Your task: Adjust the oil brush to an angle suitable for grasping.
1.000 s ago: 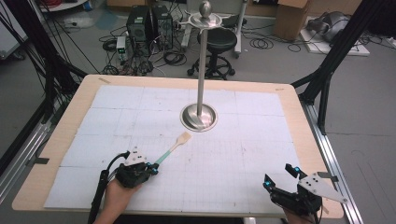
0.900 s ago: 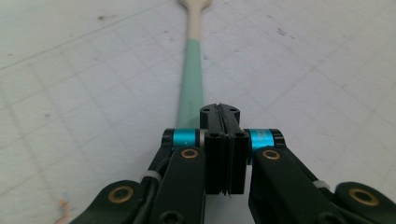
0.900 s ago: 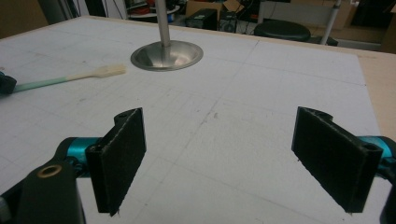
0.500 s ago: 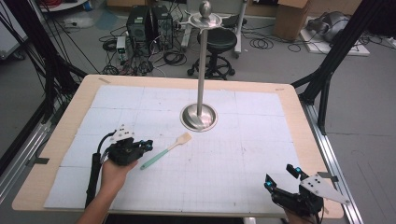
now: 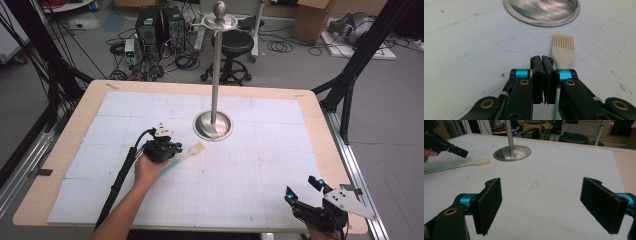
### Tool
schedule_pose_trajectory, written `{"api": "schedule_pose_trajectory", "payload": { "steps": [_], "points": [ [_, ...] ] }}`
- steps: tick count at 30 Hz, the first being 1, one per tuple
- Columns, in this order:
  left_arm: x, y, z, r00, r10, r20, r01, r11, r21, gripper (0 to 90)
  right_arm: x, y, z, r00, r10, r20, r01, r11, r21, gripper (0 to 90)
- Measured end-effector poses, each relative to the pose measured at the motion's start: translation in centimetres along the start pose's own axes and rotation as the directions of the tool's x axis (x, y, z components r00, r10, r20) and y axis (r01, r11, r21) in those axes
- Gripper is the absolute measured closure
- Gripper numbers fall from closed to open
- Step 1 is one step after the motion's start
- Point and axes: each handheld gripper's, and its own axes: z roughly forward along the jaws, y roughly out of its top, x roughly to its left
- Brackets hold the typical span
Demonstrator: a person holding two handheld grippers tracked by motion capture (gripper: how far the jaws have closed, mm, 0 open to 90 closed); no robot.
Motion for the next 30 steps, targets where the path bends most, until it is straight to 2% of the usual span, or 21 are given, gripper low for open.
{"api": "schedule_pose_trajectory", "payload": {
  "steps": [3, 7, 10, 15, 16, 19, 23, 27, 30],
  "points": [
    [-0.2, -0.2, 0.5, 0.9999, 0.013, -0.001, -0.013, 0.9997, 0.021, 86.9, 0.0, 0.0, 0.0, 1.0000, 0.004, -0.001, -0.004, 1.000, -0.001, 16.6],
    [-0.4, -0.3, 0.8, 0.9998, 0.018, 0.003, -0.018, 0.9995, 0.025, 86.2, 0.0, 0.0, 0.0, 1.0000, 0.002, 0.000, -0.002, 1.000, 0.001, 16.6],
    [-0.6, -0.4, 1.1, 0.9994, 0.027, 0.021, -0.027, 0.9991, 0.032, 86.3, 0.0, 0.0, 0.0, 1.0000, -0.001, 0.000, 0.001, 1.000, 0.003, 16.6],
    [-0.9, -0.5, 1.2, 0.9992, 0.019, 0.035, -0.020, 0.9995, 0.023, 87.9, -0.1, 0.0, -0.1, 1.0000, -0.001, 0.003, 0.001, 1.000, 0.000, 16.6],
    [-0.9, -0.5, 1.2, 0.9983, 0.016, 0.055, -0.017, 0.9995, 0.028, 87.9, -0.2, 0.0, -0.1, 1.0000, 0.002, 0.004, -0.002, 1.000, -0.003, 16.6],
    [-1.0, -0.5, 1.2, 0.9981, 0.025, 0.057, -0.027, 0.9993, 0.026, 88.2, -0.1, 0.0, -0.1, 1.0000, 0.002, 0.004, -0.002, 1.000, 0.001, 16.6],
    [-1.6, -0.6, 1.2, 0.9934, 0.046, 0.105, -0.049, 0.9984, 0.029, 88.3, 0.0, 0.0, 0.0, 1.0000, 0.004, 0.003, -0.004, 1.000, 0.001, 16.6],
    [-2.1, -0.7, 1.1, 0.9896, 0.055, 0.133, -0.060, 0.9976, 0.035, 88.2, 0.0, 0.0, 0.0, 1.0000, 0.000, 0.004, 0.000, 1.000, 0.005, 16.6],
    [-3.1, -0.8, 0.9, 0.9825, 0.094, 0.161, -0.102, 0.9938, 0.044, 88.1, 0.0, 0.0, 0.0, 1.0000, -0.002, 0.004, 0.002, 1.000, 0.004, 16.6]
  ]
}}
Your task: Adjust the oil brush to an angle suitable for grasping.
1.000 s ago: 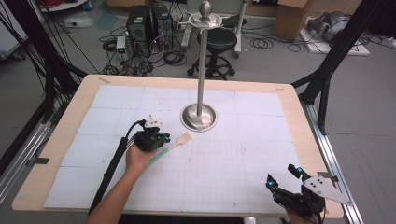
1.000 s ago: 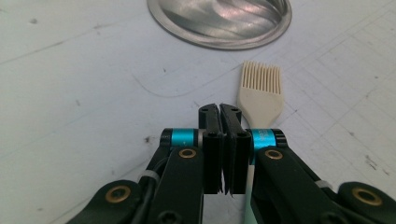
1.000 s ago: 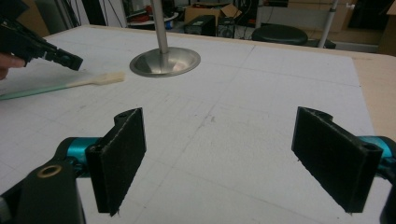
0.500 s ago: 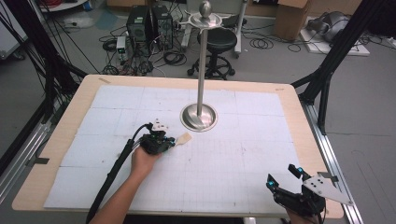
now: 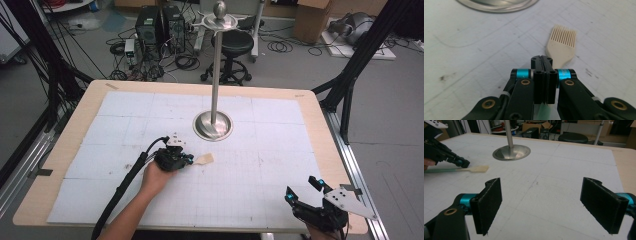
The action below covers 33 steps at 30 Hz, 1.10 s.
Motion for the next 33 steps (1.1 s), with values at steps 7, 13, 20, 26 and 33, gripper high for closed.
{"api": "schedule_pose_trajectory", "payload": {
  "steps": [7, 13, 20, 26, 33],
  "points": [
    [-1.0, -0.1, -0.1, 0.9990, 0.029, 0.035, -0.030, 0.9994, 0.016, 88.1, 0.1, 0.0, 0.0, 1.0000, 0.002, 0.000, -0.002, 1.000, 0.000, 16.6],
    [-2.0, -0.2, -0.3, 0.9966, 0.053, 0.063, -0.055, 0.9982, 0.024, 88.2, 0.1, 0.0, 0.0, 1.0000, -0.001, -0.001, 0.001, 1.000, 0.000, 16.6],
    [-3.5, -0.3, -0.6, 0.9922, 0.070, 0.103, -0.071, 0.9975, 0.004, 88.7, 0.2, 0.0, 0.1, 1.0000, 0.000, -0.003, 0.000, 1.000, 0.000, 16.6],
    [-4.3, -0.4, -1.0, 0.9916, 0.079, 0.103, -0.075, 0.9964, -0.040, 88.7, 0.2, 0.0, 0.0, 1.0000, 0.001, -0.003, -0.001, 1.000, 0.001, 16.6],
    [-4.4, -0.8, -4.1, 0.9954, 0.053, 0.080, -0.040, 0.9880, -0.149, 88.7, 0.2, 0.0, 0.0, 1.0000, 0.002, -0.002, -0.002, 1.000, 0.000, 16.6]
  ]
}}
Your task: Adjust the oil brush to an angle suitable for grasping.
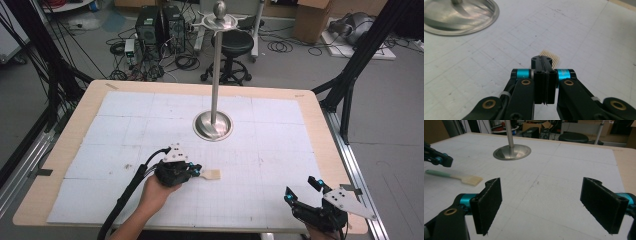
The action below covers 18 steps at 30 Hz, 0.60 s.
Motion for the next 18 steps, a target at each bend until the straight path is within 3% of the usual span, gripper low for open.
{"api": "schedule_pose_trajectory", "payload": {
  "steps": [5, 9, 11, 16, 18],
  "points": [
    [0.6, -1.9, -2.2, 0.9986, -0.043, -0.030, 0.043, 0.9990, -0.016, 88.1, 0.1, 0.0, 0.0, 1.0000, 0.002, 0.001, -0.002, 1.000, 0.000, 16.6],
    [1.6, -4.2, -4.7, 0.9925, -0.098, -0.074, 0.096, 0.9951, -0.024, 87.7, 0.2, 0.0, 0.1, 1.0000, -0.002, 0.000, 0.002, 1.000, 0.006, 16.6],
    [1.8, -4.9, -5.5, 0.9911, -0.096, -0.092, 0.095, 0.9953, -0.017, 87.7, 0.2, 0.0, 0.1, 1.0000, -0.002, -0.002, 0.002, 1.000, 0.004, 16.6],
    [1.9, -5.9, -6.3, 0.9897, -0.099, -0.103, 0.100, 0.9950, -0.002, 87.7, 0.3, 0.0, 0.1, 1.0000, -0.004, -0.002, 0.004, 1.000, 0.005, 16.6],
    [2.2, -6.6, -6.1, 0.9854, -0.121, -0.119, 0.124, 0.9921, 0.018, 87.8, 0.3, 0.0, 0.2, 1.0000, -0.004, -0.001, 0.004, 1.000, 0.008, 16.6]
  ]
}}
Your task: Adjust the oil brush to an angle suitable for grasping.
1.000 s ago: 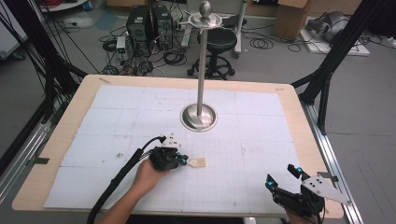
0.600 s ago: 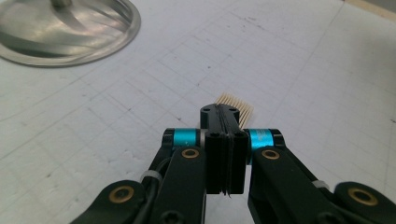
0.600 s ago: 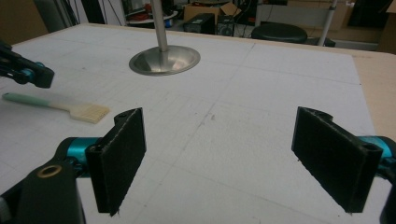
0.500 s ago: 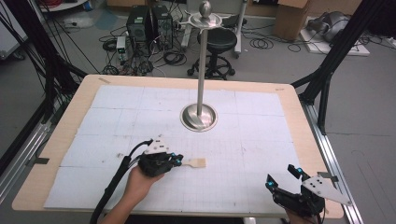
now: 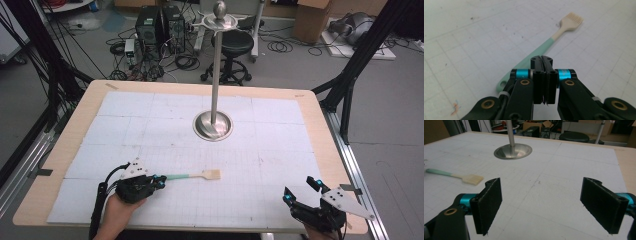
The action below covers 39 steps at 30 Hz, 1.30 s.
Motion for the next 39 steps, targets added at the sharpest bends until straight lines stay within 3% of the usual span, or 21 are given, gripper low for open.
{"api": "schedule_pose_trajectory", "payload": {
  "steps": [4, 5, 7, 11, 15, 17, 18, 20, 23, 25, 30, 34, 37, 39],
  "points": [
    [0.1, -0.3, 0.2, 0.9998, 0.006, -0.018, -0.006, 0.9999, 0.016, 88.0, 0.0, 0.0, 0.0, 1.0000, -0.001, 0.001, 0.001, 1.000, -0.001, 16.6],
    [0.2, -0.3, 0.3, 0.9985, 0.015, -0.053, -0.014, 0.9996, 0.025, 88.0, 0.0, 0.0, 0.0, 1.0000, 0.000, 0.002, 0.000, 1.000, 0.000, 16.6],
    [0.6, -0.3, 0.5, 0.9972, 0.011, -0.074, -0.009, 0.9994, 0.033, 88.2, 0.0, 0.0, 0.0, 1.0000, -0.001, -0.001, 0.001, 1.000, 0.004, 16.6],
    [1.2, -0.1, 0.9, 0.9954, -0.013, -0.095, 0.016, 0.9994, 0.030, 89.0, 0.0, 0.0, 0.0, 1.0000, -0.001, 0.000, 0.001, 1.000, 0.003, 16.6],
    [1.4, 0.2, 1.0, 0.9932, -0.008, -0.116, 0.012, 0.9994, 0.032, 89.1, 0.0, 0.0, 0.0, 1.0000, -0.002, 0.000, 0.002, 1.000, 0.002, 16.6],
    [1.8, 0.7, 1.5, 0.9873, -0.009, -0.159, 0.015, 0.9993, 0.036, 89.0, 0.0, 0.0, 0.1, 1.0000, -0.002, -0.002, 0.002, 1.000, 0.002, 16.6],
    [1.8, 0.7, 1.5, 0.9873, -0.009, -0.159, 0.015, 0.9993, 0.036, 88.9, 0.0, 0.0, 0.1, 1.0000, -0.005, -0.003, 0.005, 1.000, 0.003, 16.6],
    [2.2, 1.0, 1.8, 0.9803, -0.029, -0.195, 0.035, 0.9991, 0.024, 88.6, 0.0, 0.0, 0.1, 1.0000, -0.005, -0.003, 0.005, 1.000, 0.005, 16.6],
    [2.6, 1.4, 2.3, 0.9764, -0.049, -0.210, 0.055, 0.9983, 0.022, 88.5, 0.0, -0.1, 0.1, 1.0000, -0.004, -0.001, 0.004, 1.000, 0.003, 16.6],
    [2.9, 2.0, 2.7, 0.9704, -0.027, -0.240, 0.038, 0.9984, 0.042, 88.4, -0.1, -0.1, 0.1, 1.0000, -0.002, 0.000, 0.002, 1.000, 0.002, 16.6],
    [3.4, 2.7, 3.4, 0.9691, -0.044, -0.242, 0.055, 0.9977, 0.039, 88.3, 0.0, -0.1, 0.0, 1.0000, -0.001, -0.001, 0.001, 1.000, 0.006, 16.6],
    [4.4, 3.1, 2.7, 0.9656, -0.066, -0.252, 0.063, 0.9978, -0.018, 88.6, -0.2, -0.1, 0.0, 1.0000, 0.002, 0.001, -0.002, 1.000, 0.002, 16.6],
    [5.8, 3.3, 2.4, 0.9676, -0.061, -0.245, 0.056, 0.9980, -0.030, 89.1, -0.2, -0.1, -0.1, 1.0000, 0.007, 0.002, -0.007, 1.000, 0.002, 16.6],
    [6.2, 3.1, 2.8, 0.9685, -0.033, -0.247, 0.032, 0.9995, -0.006, 89.3, -0.2, -0.1, 0.0, 1.0000, 0.003, 0.000, -0.003, 1.000, 0.002, 16.6]
  ]
}}
